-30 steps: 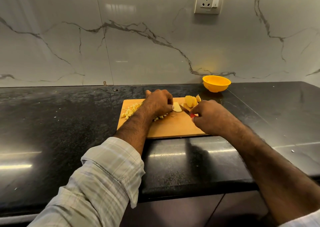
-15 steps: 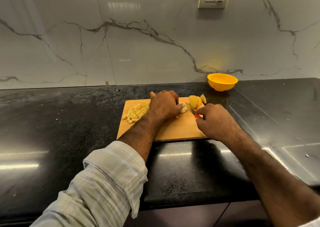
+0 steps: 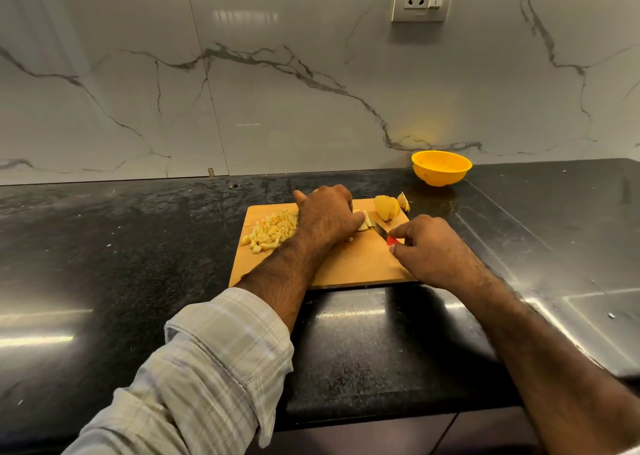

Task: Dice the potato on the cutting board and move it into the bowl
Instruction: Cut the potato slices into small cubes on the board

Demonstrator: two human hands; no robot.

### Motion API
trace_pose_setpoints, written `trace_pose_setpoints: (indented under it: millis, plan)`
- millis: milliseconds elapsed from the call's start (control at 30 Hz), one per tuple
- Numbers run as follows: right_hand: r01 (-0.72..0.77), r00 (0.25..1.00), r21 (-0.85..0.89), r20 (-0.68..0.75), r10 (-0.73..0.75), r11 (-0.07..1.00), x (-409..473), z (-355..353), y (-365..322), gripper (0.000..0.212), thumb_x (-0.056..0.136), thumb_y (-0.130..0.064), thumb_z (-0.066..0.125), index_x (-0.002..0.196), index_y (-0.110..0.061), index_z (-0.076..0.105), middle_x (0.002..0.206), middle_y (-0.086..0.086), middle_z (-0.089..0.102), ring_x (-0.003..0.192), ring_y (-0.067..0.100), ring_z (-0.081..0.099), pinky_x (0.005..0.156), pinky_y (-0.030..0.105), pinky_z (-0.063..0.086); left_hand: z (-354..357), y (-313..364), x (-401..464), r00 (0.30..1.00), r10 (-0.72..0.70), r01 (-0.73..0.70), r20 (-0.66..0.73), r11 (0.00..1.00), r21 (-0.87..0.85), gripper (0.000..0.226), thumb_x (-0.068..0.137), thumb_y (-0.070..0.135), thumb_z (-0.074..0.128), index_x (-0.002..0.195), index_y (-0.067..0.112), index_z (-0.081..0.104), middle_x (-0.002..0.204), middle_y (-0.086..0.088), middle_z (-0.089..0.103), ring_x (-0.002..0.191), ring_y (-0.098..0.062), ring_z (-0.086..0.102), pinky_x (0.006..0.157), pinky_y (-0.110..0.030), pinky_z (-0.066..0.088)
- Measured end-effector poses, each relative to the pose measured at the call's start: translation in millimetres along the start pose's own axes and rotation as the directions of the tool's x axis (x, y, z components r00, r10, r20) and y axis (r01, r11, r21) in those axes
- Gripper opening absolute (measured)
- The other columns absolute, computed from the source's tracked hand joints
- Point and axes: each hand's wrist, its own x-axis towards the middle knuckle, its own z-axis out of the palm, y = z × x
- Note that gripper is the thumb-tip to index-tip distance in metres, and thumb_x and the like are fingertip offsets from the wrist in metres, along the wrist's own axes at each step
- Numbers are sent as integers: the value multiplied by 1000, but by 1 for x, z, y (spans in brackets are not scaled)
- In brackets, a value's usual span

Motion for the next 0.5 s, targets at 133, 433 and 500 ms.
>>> trace_pose_setpoints:
  millis: [133, 433, 500]
  plan:
    - [-4, 1000, 43, 9, 3, 999, 0, 0, -1, 38, 99, -26, 68, 136, -23, 69, 120, 5, 72, 97, 15, 64, 89, 32, 57, 2, 2, 1, 1000, -19, 19, -16, 1000, -6, 36, 86, 68, 67, 87, 32, 65, 92, 10, 68, 99, -16, 63, 114, -65, 28]
    - [-34, 999, 124, 36, 30, 992, -3, -4, 4, 38, 100, -24, 68, 137, -23, 68, 93, -1, 68, 84, 14, 63, 82, 35, 60, 1, 4, 4, 999, -53, 53, 9, 999, -10, 32, 82, 62, 71, 93, 33, 65, 95, 9, 67, 103, -18, 62, 113, -64, 28]
    - [-24, 999, 132, 31, 20, 991, -4, -3, 3, 37, 100, -24, 68, 137, -23, 69, 88, -2, 67, 82, 14, 63, 78, 33, 59, 0, 5, 4, 998, -58, 58, 15, 998, -10, 32, 83, 61, 71, 94, 32, 66, 95, 9, 67, 103, -18, 62, 113, -64, 28]
